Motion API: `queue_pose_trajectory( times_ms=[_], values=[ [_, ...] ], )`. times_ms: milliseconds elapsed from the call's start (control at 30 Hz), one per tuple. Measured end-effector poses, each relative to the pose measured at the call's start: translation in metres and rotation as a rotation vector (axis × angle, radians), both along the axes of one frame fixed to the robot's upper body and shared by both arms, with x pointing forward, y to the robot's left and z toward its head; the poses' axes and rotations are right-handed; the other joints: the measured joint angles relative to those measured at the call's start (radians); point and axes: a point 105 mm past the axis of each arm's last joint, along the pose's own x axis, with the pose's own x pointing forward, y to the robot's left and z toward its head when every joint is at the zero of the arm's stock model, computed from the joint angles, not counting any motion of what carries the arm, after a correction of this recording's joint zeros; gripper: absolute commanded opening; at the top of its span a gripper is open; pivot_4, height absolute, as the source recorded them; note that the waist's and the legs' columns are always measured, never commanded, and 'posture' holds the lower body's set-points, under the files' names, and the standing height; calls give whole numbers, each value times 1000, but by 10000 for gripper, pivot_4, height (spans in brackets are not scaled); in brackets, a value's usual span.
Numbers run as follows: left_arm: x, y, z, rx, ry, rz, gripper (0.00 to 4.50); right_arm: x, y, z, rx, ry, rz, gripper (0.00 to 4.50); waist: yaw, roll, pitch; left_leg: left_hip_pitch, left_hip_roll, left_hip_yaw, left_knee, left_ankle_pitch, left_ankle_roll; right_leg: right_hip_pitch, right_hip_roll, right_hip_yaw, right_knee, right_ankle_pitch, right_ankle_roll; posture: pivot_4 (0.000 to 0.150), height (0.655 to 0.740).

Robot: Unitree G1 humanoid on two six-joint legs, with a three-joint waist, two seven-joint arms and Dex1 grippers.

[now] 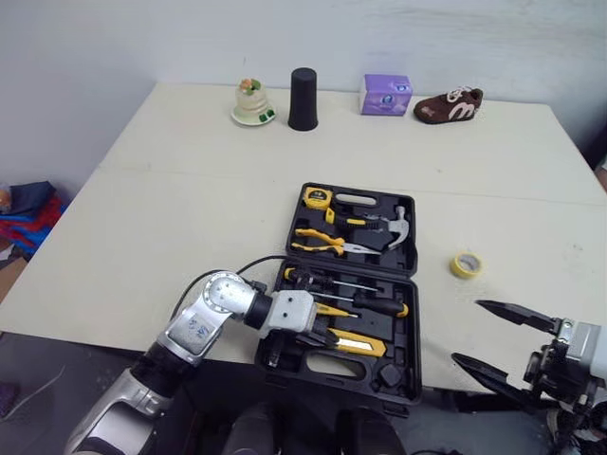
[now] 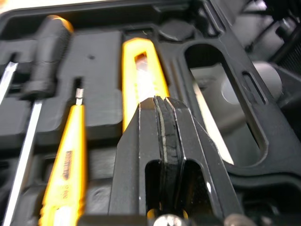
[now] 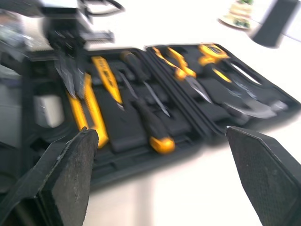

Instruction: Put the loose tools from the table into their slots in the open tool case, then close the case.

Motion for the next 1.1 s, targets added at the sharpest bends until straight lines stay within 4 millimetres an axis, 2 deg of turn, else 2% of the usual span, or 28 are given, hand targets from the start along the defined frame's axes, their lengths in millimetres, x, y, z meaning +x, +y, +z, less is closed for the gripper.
queue_pose_trajectory(
  times_ms=[67,167,233,267,333,400,500,567,767,833,900,967,1100],
  values=[
    [10,10,17,-68,-21,51,12469,-1,-22,0,-2,-3,-94,45000,-1,0,0,0,0,0,0,0,0,0,0,0,0,0,0,1500,7380],
    [28,39,37,-140,-37,184,26167,-6,-60,0,-10,-41,-262,45000,-3,0,0,0,0,0,-1,0,0,0,0,-1,0,0,0,1500,7380],
    [36,62,37,-130,-41,267,33389,-12,-79,-2,-21,-54,-345,45000,-8,1,0,1,0,1,-2,0,0,-1,0,0,0,0,0,1500,7380],
    [41,79,34,-127,-42,335,39707,-17,-92,-3,-30,-58,-397,45000,-10,1,0,1,0,2,-3,0,0,-1,0,0,0,0,0,1500,7380],
    [52,113,28,-136,-56,504,44732,-29,-111,-8,-41,-51,-485,45000,-10,1,1,1,0,2,-3,0,-1,-2,0,0,0,0,0,1500,7380],
    [58,140,24,-116,-76,630,44732,-35,-122,-11,-47,-58,-545,45000,-10,0,1,0,0,2,-3,0,-1,-2,0,0,0,0,0,1500,7380],
    [65,199,26,-155,-104,940,44732,-45,-145,-17,-38,-95,-706,45000,-14,0,2,0,0,2,-3,-2,-1,-3,-1,1,0,0,0,1500,7380],
    [62,235,28,-178,-138,1113,44732,-46,-161,-15,-18,-170,-832,45000,-19,0,2,0,0,2,-3,-5,-5,-4,-1,2,-1,0,0,1500,7380],
    [49,300,15,-200,-142,1449,44732,-57,-178,-26,-39,-167,-960,45000,-25,1,2,0,0,2,-5,-5,-6,-5,-2,2,0,0,0,1500,7380],
    [45,313,15,-213,-142,1527,44732,-59,-181,-30,-43,-151,-987,45000,-28,1,2,0,0,2,-5,-6,-7,-5,-2,2,0,0,0,1500,7380],
    [44,315,18,-233,-142,1560,44732,-54,-179,-33,-41,-146,-987,45000,-29,1,2,0,0,3,-4,-6,-7,-4,-2,3,0,0,0,1500,7380],
    [46,306,22,-257,-147,1540,44732,-39,-172,-31,-38,-142,-953,45000,-29,1,2,0,0,3,-4,-6,-7,-4,-2,3,0,0,0,1500,7380],
    [55,276,31,-259,-149,1423,44732,4,-146,-15,-69,-102,-800,45000,-32,2,2,0,0,4,-6,-5,-9,-7,-2,4,0,-1,-1,1500,7380]
  ],
)
